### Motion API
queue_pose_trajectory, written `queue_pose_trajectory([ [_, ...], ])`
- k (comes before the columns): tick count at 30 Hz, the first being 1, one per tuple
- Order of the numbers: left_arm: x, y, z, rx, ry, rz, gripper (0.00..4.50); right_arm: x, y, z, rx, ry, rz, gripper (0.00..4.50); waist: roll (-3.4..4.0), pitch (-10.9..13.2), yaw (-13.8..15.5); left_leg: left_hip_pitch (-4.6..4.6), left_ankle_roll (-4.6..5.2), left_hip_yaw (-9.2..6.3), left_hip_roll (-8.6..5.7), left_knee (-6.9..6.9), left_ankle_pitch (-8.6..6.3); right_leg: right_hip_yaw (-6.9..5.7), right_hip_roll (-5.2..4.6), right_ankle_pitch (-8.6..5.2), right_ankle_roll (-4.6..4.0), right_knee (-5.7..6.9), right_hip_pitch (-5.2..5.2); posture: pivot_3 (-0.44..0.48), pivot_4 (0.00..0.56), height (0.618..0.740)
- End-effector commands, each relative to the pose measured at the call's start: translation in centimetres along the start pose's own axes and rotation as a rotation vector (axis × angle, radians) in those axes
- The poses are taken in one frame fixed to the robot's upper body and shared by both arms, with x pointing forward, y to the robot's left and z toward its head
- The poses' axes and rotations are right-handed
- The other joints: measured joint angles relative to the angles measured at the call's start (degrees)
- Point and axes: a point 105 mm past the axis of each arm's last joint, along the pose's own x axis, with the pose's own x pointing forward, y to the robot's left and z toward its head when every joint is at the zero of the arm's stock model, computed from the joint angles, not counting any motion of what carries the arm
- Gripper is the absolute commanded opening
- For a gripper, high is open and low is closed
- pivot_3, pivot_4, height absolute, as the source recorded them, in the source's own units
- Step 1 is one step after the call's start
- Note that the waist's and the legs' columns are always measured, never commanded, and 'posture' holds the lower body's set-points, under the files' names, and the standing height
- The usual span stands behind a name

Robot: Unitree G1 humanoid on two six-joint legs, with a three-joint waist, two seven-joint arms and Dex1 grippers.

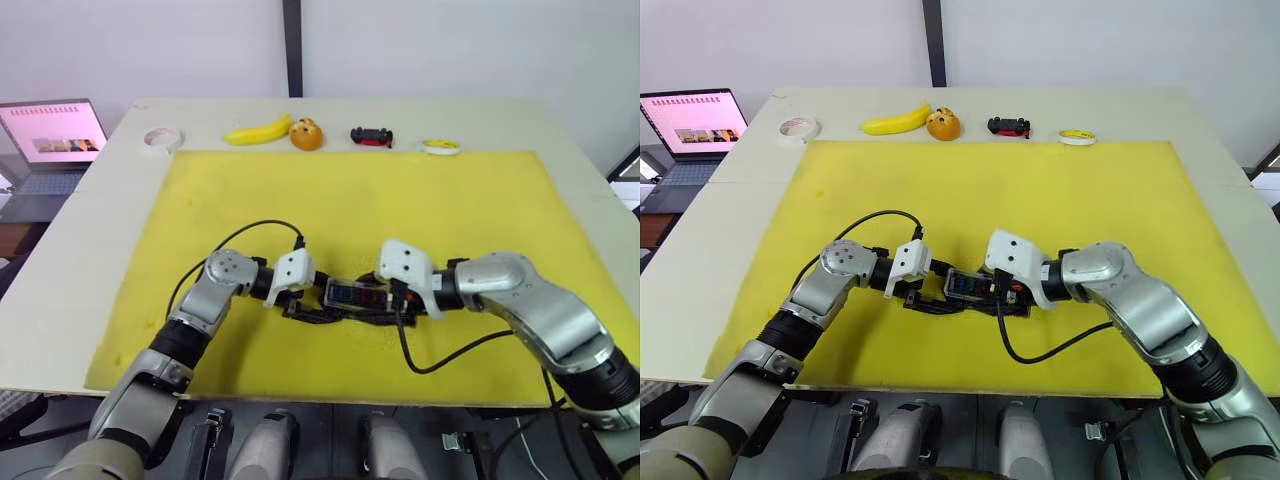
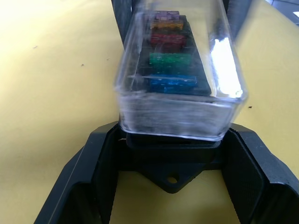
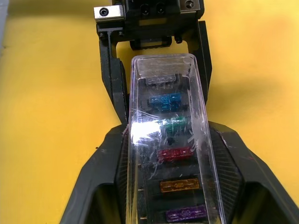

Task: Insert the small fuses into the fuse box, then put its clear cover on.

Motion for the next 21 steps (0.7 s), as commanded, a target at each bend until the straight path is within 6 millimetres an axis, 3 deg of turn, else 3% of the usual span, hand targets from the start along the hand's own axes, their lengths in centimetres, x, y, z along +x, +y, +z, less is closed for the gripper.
queue_pose_trajectory([
  [1,0.1,0.3,0.6,0.023,-0.006,0.007,2.55,-0.7,-0.3,1.0,-0.054,-0.015,-0.030,3.54,0.00,0.0,-0.1,0.00,0.00,0.00,0.00,0.00,0.00,0.00,0.00,0.00,0.00,0.01,-0.01,0.000,0.150,0.740],
  [10,0.3,0.1,0.7,0.018,-0.014,0.002,2.55,-1.0,-0.8,1.3,-0.063,-0.024,-0.062,3.54,0.00,0.0,-0.1,0.00,0.00,0.00,0.00,0.00,0.00,0.00,0.00,0.00,0.00,0.03,-0.02,0.000,0.150,0.740],
  [21,0.1,0.0,0.7,0.010,-0.015,0.001,2.55,-1.8,-1.1,2.4,-0.225,-0.008,-0.113,3.54,0.00,0.0,-0.1,0.00,0.00,0.00,0.00,-0.01,0.00,0.00,0.00,0.00,0.00,0.04,-0.04,0.000,0.150,0.740],
])
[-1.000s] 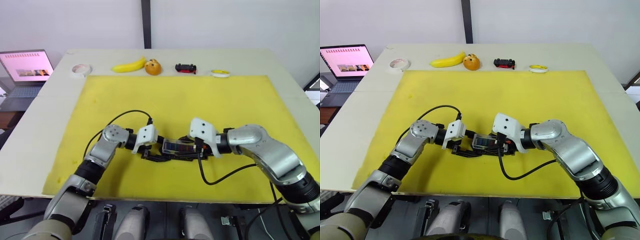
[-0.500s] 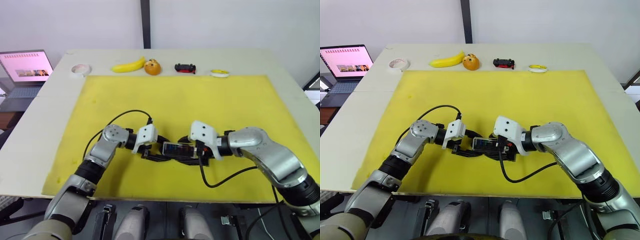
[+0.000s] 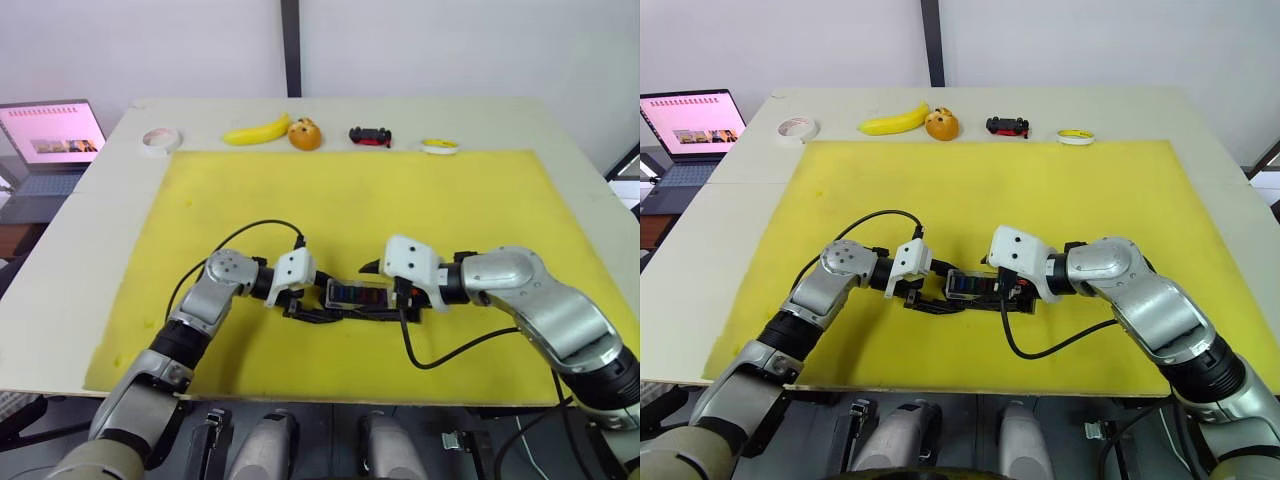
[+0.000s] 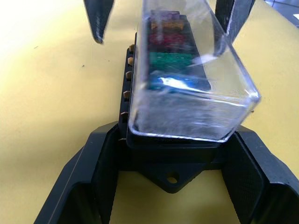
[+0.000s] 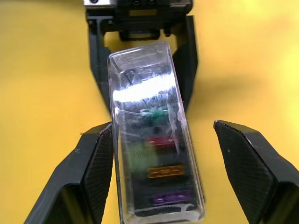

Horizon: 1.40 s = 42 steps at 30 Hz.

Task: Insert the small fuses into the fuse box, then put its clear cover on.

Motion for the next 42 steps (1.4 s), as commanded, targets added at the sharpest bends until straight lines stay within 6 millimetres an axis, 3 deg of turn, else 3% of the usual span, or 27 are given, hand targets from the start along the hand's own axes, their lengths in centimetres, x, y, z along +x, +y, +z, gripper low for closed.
queue_pose_trajectory([
  [1,0.1,0.0,0.7,0.023,-0.014,-0.002,2.55,-0.9,-0.4,1.4,-0.102,-0.015,-0.039,3.54,0.00,0.0,0.0,0.00,0.00,0.00,0.00,0.00,0.00,0.00,0.00,0.00,0.00,0.00,0.00,0.000,0.150,0.740],
  [10,0.2,0.0,0.7,0.028,-0.016,-0.003,2.55,-0.6,-0.3,1.0,-0.015,-0.045,-0.025,3.54,0.00,0.0,0.0,0.00,0.00,0.00,0.00,0.00,0.00,0.00,0.00,0.00,0.00,0.00,0.00,0.000,0.150,0.740],
  [16,0.3,0.0,0.6,0.027,-0.017,-0.001,2.55,-1.6,-1.1,2.9,0.153,-0.318,-0.033,3.54,-0.01,0.0,0.0,0.00,0.00,-0.01,0.00,0.02,0.00,0.01,0.00,0.00,0.00,0.01,0.02,0.000,0.150,0.740],
  [19,0.4,0.0,0.5,0.025,-0.017,0.001,2.55,-1.4,-0.7,2.8,0.211,-0.396,-0.007,2.68,-0.01,0.0,0.0,0.00,0.00,-0.02,0.00,0.01,0.00,0.00,0.00,0.00,0.00,0.01,0.02,0.000,0.150,0.740],
  [24,0.3,0.1,0.5,0.025,-0.016,0.004,2.55,-0.2,0.1,1.8,0.227,-0.383,0.008,0.17,-0.01,0.0,-0.1,0.00,0.00,0.00,0.00,0.01,0.00,0.01,0.00,0.00,0.00,0.02,0.00,0.000,0.150,0.740],
  [25,0.3,0.1,0.5,0.025,-0.015,0.004,2.55,0.0,0.1,1.6,0.233,-0.375,0.005,0.07,0.00,0.0,-0.1,0.00,0.00,0.01,0.00,0.02,0.00,0.02,0.01,0.00,0.00,0.04,0.00,0.000,0.150,0.740],
  [30,0.2,0.2,0.5,0.024,-0.014,0.005,2.55,0.7,0.6,-0.1,0.254,-0.298,0.016,0.07,-0.01,0.0,-0.3,0.01,0.00,0.00,0.00,0.02,0.00,0.01,0.01,0.00,0.00,0.11,-0.02,0.000,0.150,0.740],
  [37,0.3,0.2,0.6,0.025,-0.015,0.007,2.55,2.4,1.7,-5.4,0.305,-0.025,0.019,0.07,-0.06,-0.1,-0.4,0.14,0.00,0.01,0.00,0.03,0.00,0.02,0.01,0.00,0.00,0.11,0.11,0.000,0.150,0.740],
  [42,0.3,0.3,0.7,0.028,-0.015,0.007,2.55,2.9,1.8,-6.0,0.390,0.029,0.017,0.07,-0.28,-0.5,-0.9,0.22,-0.01,-0.02,0.03,0.03,0.00,0.01,0.03,0.00,0.00,0.11,0.20,0.000,0.150,0.740],
])
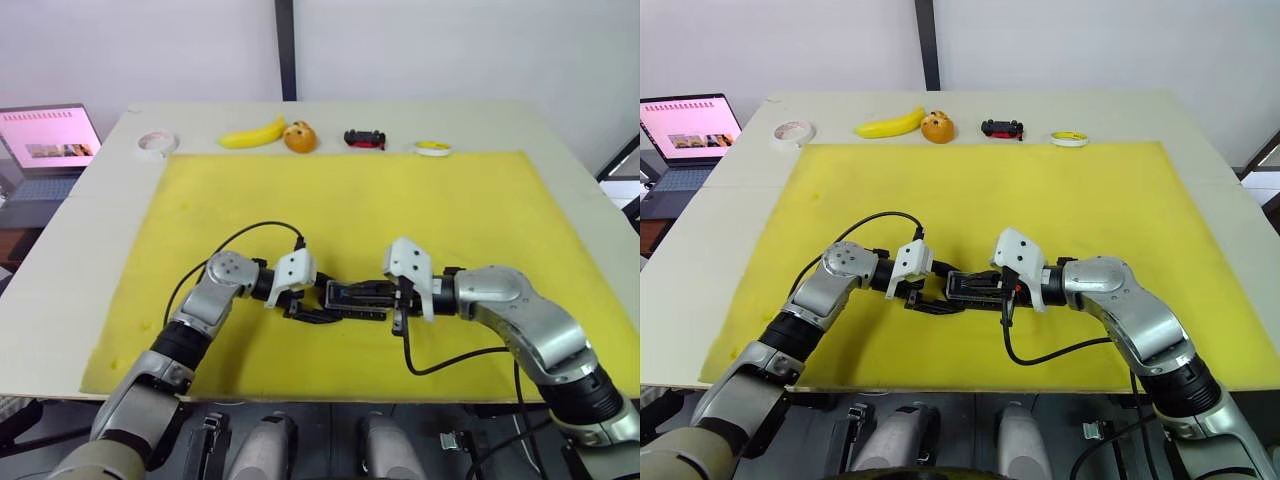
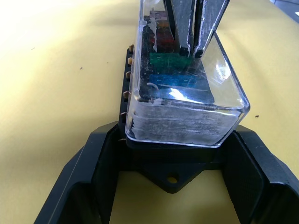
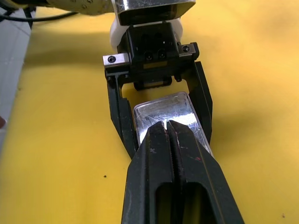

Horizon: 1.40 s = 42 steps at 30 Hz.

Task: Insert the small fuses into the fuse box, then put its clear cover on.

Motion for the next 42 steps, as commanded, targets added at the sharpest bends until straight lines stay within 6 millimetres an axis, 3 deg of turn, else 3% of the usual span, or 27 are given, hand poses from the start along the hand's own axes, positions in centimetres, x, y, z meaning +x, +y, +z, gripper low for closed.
queue_pose_trajectory([
  [1,0.2,0.2,1.2,0.044,-0.031,-0.001,2.55,0.3,-0.3,-5.0,0.200,0.204,-0.054,0.07,-0.02,-0.1,-0.3,0.01,0.00,0.00,0.00,0.00,0.00,0.00,0.00,0.00,0.00,0.00,0.02,0.000,0.150,0.740],
  [6,0.5,0.0,1.3,0.062,-0.031,-0.011,2.55,0.0,-1.3,-4.1,0.320,0.165,-0.077,0.07,-0.07,-0.2,-0.5,0.04,0.00,-0.04,0.00,0.00,0.00,-0.01,0.00,0.00,0.00,0.00,0.05,0.000,0.150,0.740],
  [16,0.4,-0.1,1.1,0.068,-0.022,-0.015,2.55,0.6,-2.1,-2.9,0.278,0.145,-0.076,0.07,-0.05,-0.2,-0.5,0.04,0.00,-0.04,0.00,-0.01,0.00,-0.01,-0.01,0.00,0.00,0.00,0.04,0.000,0.150,0.740],
  [29,0.4,-0.2,1.0,0.072,-0.023,-0.012,2.55,1.5,-2.8,-4.2,0.214,0.209,-0.112,0.07,-0.03,-0.3,-0.5,0.05,0.01,-0.03,-0.01,-0.03,0.00,0.00,-0.02,0.00,0.00,-0.02,0.04,0.000,0.150,0.740],
  [33,0.4,-0.1,1.0,0.073,-0.022,-0.003,2.55,1.4,-2.0,-4.5,0.216,0.234,-0.073,0.07,-0.02,-0.3,-0.4,-0.10,0.01,-0.06,-0.04,-0.05,0.00,-0.02,-0.03,0.00,0.00,-0.06,-0.08,0.000,0.150,0.740],
  [37,0.2,0.3,0.7,0.062,-0.014,0.016,2.55,1.2,-1.5,-2.5,0.146,0.106,-0.065,0.07,0.01,-0.3,-0.1,-0.17,0.00,-0.06,-0.05,-0.13,0.00,-0.02,-0.05,0.00,0.00,-0.11,-0.18,0.000,0.150,0.740],
  [42,0.1,0.3,0.6,0.062,-0.011,0.019,2.55,0.4,-3.4,-0.3,0.060,-0.017,-0.199,0.07,0.02,-0.3,-0.5,-0.17,0.01,-0.03,-0.05,-0.13,0.00,0.01,-0.04,0.00,0.00,-0.14,-0.19,0.000,0.150,0.740],
])
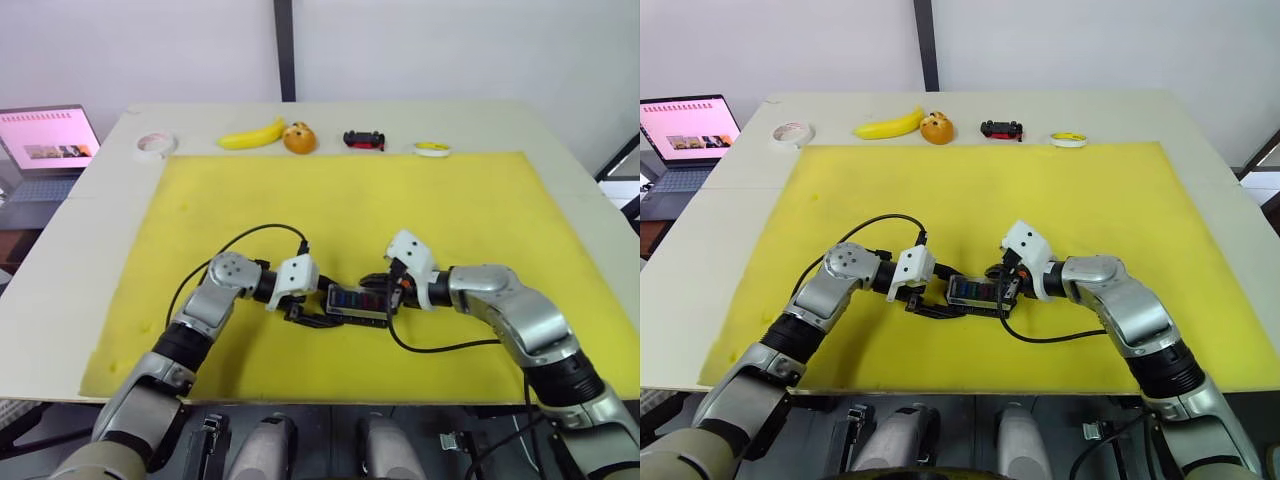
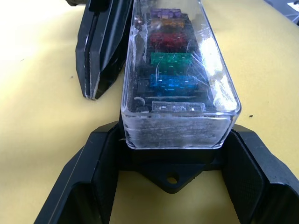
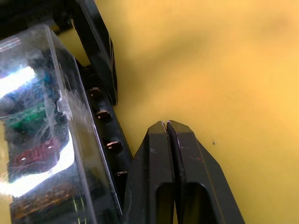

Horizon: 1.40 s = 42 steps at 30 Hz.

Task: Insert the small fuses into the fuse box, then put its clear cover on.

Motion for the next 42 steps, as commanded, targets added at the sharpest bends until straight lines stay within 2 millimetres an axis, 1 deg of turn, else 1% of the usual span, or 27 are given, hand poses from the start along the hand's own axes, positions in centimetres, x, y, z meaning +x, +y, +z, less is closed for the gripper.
queue_pose_trajectory([
  [1,0.0,0.6,0.4,0.007,-0.010,0.040,2.55,-0.3,0.7,2.7,-0.076,-0.127,0.012,0.07,0.01,0.0,0.0,0.00,-0.01,0.00,0.00,0.00,0.01,0.00,0.00,0.00,0.00,0.02,-0.01,0.000,0.150,0.740],
  [6,-0.3,0.6,0.4,-0.012,-0.013,0.047,2.55,-3.6,0.7,5.9,-0.108,-0.243,0.019,0.07,0.03,0.0,0.0,0.00,-0.01,0.00,0.00,0.00,0.01,0.01,0.01,0.00,0.00,0.04,-0.03,0.000,0.150,0.740],
  [8,-0.3,0.5,0.4,-0.015,-0.013,0.047,2.55,-4.6,1.4,7.0,-0.089,-0.283,0.059,0.07,0.03,0.0,0.0,0.00,-0.01,-0.01,0.01,0.01,0.00,0.00,0.01,0.00,0.00,0.04,0.00,0.000,0.150,0.740],
  [11,-0.3,0.4,0.3,-0.017,-0.010,0.046,2.55,-4.9,3.0,7.2,-0.085,-0.283,0.116,0.07,0.03,0.0,0.0,0.02,-0.01,-0.02,0.02,0.01,0.00,0.00,0.01,0.00,0.00,0.03,0.02,0.000,0.150,0.740],
  [13,-0.3,0.5,0.3,-0.017,-0.009,0.047,2.55,-4.6,4.1,6.6,-0.076,-0.253,0.161,0.07,0.03,0.0,0.0,0.02,-0.01,-0.02,0.02,0.01,0.00,0.00,0.01,0.00,0.00,0.04,0.01,0.000,0.150,0.740],
  [15,-0.2,0.6,0.3,-0.016,-0.009,0.046,2.55,-3.9,4.5,5.3,-0.062,-0.196,0.165,0.07,0.03,0.0,0.0,0.02,-0.01,-0.01,0.02,0.02,0.00,0.00,0.01,0.00,0.00,0.04,0.02,0.000,0.150,0.740],
  [17,-0.1,0.7,0.4,-0.014,-0.010,0.047,2.55,-3.4,4.4,3.8,-0.055,-0.123,0.150,0.07,0.03,0.0,0.0,0.02,0.00,-0.01,0.02,0.02,0.00,0.00,0.01,0.00,0.00,0.03,0.02,0.000,0.150,0.740],
  [19,0.0,0.7,0.5,-0.013,-0.012,0.048,2.55,-3.0,4.0,2.3,-0.024,-0.053,0.122,0.07,0.02,0.0,0.0,0.02,0.00,0.00,0.01,0.02,0.00,0.00,0.01,0.00,0.00,0.03,0.02,0.000,0.150,0.740],
  [22,0.0,0.7,0.5,-0.012,-0.014,0.048,2.55,-2.7,3.1,-0.4,0.014,0.079,0.055,0.07,0.03,0.0,0.0,0.05,0.00,0.01,0.02,0.02,0.00,0.00,0.01,0.00,0.00,0.03,0.06,0.000,0.150,0.740],
  [24,0.0,0.6,0.6,-0.014,-0.016,0.047,2.55,-2.7,3.1,-0.7,0.029,0.094,0.051,0.07,0.02,0.0,0.0,0.09,0.00,-0.01,0.02,0.03,0.00,-0.01,0.01,0.00,0.00,0.03,0.11,0.000,0.150,0.740],
  [25,0.0,0.5,0.6,-0.015,-0.017,0.047,2.55,-2.7,3.2,-0.4,0.037,0.080,0.054,0.07,0.00,0.0,0.0,0.11,0.00,-0.01,0.02,0.03,0.00,-0.01,0.01,0.00,0.00,0.03,0.14,0.000,0.150,0.740],
  [28,-0.1,0.5,0.5,-0.018,-0.017,0.051,2.55,-3.0,3.7,1.9,0.029,-0.049,0.092,0.07,0.00,0.0,0.0,0.12,0.00,-0.01,0.02,0.04,0.00,-0.01,0.01,0.00,0.00,0.02,0.16,0.000,0.150,0.740],
  [30,-0.3,0.6,0.5,-0.022,-0.019,0.056,2.55,-3.7,3.8,3.6,-0.009,-0.134,0.090,0.07,0.00,0.0,0.0,0.12,0.00,-0.01,0.02,0.04,0.00,0.00,0.01,0.00,0.00,0.02,0.14,0.000,0.150,0.740],
  [31,-0.6,0.6,0.5,-0.027,-0.020,0.063,2.55,-4.4,3.7,4.3,-0.036,-0.162,0.085,0.07,0.00,0.0,0.0,0.11,0.00,-0.01,0.02,0.04,0.00,-0.01,0.01,0.00,0.00,0.03,0.13,0.000,0.150,0.740],
  [33,-1.4,0.8,0.6,-0.045,-0.024,0.081,3.63,-6.3,3.4,5.0,-0.064,-0.178,0.082,0.00,0.01,0.0,0.0,0.07,0.00,-0.01,0.02,0.04,0.00,0.00,0.01,0.00,0.00,0.03,0.10,0.000,0.150,0.740],
  [34,-2.0,0.7,0.6,-0.054,-0.023,0.087,3.97,-7.3,3.2,5.1,-0.069,-0.176,0.081,0.28,0.00,0.0,0.0,0.06,0.00,-0.01,0.02,0.04,0.00,0.00,0.01,0.00,0.00,0.02,0.09,0.000,0.150,0.740],
  [35,-2.8,0.6,0.5,-0.065,-0.017,0.096,4.47,-8.6,3.0,5.2,-0.084,-0.167,0.077,0.59,0.00,0.1,0.0,0.04,0.01,-0.01,0.02,0.02,0.00,0.00,0.01,0.00,0.00,0.01,0.06,0.000,0.150,0.740],
  [36,-3.5,0.5,0.6,-0.074,-0.008,0.104,4.50,-9.7,2.8,5.2,-0.098,-0.157,0.075,0.92,0.00,0.1,-0.1,0.04,0.02,-0.01,0.02,-0.01,-0.01,0.00,0.01,0.00,0.00,0.00,0.05,0.000,0.150,0.740],
  [37,-4.5,0.2,0.6,-0.084,0.002,0.107,4.50,-11.1,2.6,5.2,-0.112,-0.140,0.074,1.40,0.01,0.1,-0.1,0.05,0.02,0.00,0.05,-0.05,-0.01,0.01,0.02,0.00,0.00,-0.02,0.05,0.000,0.150,0.740],
  [40,-7.6,-1.1,1.1,-0.112,0.025,0.119,4.50,-14.8,2.5,5.2,-0.131,-0.081,0.080,2.93,0.06,0.1,-0.1,0.07,0.02,0.01,0.11,-0.15,-0.01,0.01,0.06,-0.01,-0.01,-0.03,0.03,0.000,0.150,0.740],
  [42,-8.6,-1.8,1.6,-0.128,0.033,0.128,4.50,-16.3,2.5,5.0,-0.129,-0.056,0.084,3.97,0.08,0.1,0.0,0.08,0.03,0.03,0.14,-0.17,-0.01,0.02,0.06,-0.01,-0.01,-0.04,0.04,0.000,0.150,0.740],
])
